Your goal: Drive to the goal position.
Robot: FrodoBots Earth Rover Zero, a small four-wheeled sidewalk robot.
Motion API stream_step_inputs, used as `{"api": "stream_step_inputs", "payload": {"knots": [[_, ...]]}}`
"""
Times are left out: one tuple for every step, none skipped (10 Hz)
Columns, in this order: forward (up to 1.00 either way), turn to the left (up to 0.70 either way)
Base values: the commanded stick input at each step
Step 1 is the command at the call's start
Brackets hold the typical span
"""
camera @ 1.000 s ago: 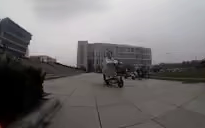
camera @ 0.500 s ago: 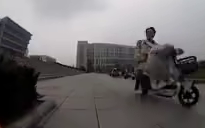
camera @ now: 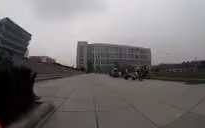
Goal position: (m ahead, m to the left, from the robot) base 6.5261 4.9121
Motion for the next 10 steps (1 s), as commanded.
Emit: {"api": "stream_step_inputs", "payload": {"knots": [[0.70,0.00],[0.70,0.00],[0.70,0.00],[0.70,0.00],[0.70,0.00],[0.70,0.00],[0.70,0.00],[0.70,0.00],[0.70,0.00],[0.70,0.00]]}}
